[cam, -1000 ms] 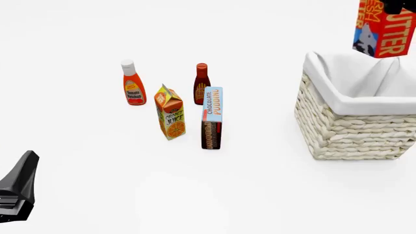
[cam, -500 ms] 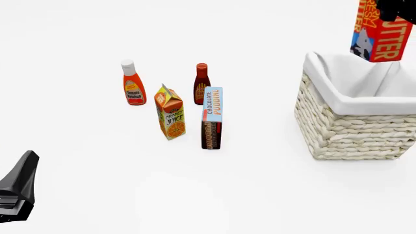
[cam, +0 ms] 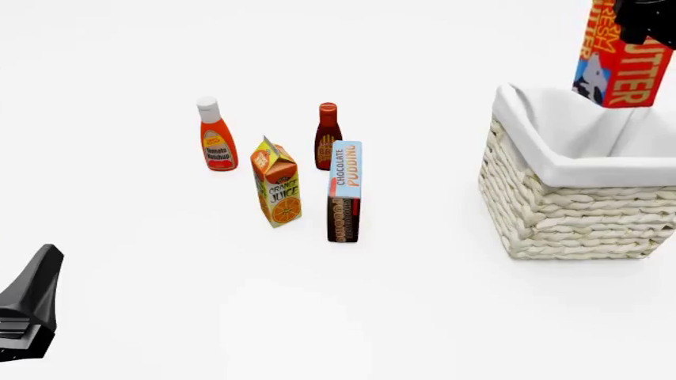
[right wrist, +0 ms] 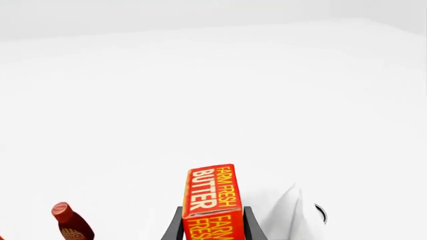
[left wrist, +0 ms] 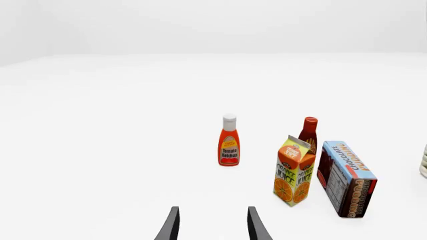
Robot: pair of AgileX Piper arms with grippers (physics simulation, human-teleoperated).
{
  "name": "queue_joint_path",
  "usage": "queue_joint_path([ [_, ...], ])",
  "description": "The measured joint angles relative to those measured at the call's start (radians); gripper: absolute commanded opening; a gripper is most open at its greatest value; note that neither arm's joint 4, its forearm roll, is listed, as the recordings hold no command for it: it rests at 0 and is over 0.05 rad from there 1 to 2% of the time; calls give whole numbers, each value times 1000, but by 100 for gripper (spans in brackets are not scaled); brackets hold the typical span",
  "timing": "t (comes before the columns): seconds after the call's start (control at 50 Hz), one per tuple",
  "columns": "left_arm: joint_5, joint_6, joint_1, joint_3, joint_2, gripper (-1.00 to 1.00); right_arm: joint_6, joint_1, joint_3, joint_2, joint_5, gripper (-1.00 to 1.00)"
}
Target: Pick the butter and place it in the basket.
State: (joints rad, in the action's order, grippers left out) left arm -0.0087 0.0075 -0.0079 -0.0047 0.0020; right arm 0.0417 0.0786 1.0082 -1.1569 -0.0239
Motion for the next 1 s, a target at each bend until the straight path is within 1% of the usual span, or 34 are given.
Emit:
queue_joint_path([
  [1.0,-6,5,-5,0,-1,100,56,31,-97,-39,106,-100],
])
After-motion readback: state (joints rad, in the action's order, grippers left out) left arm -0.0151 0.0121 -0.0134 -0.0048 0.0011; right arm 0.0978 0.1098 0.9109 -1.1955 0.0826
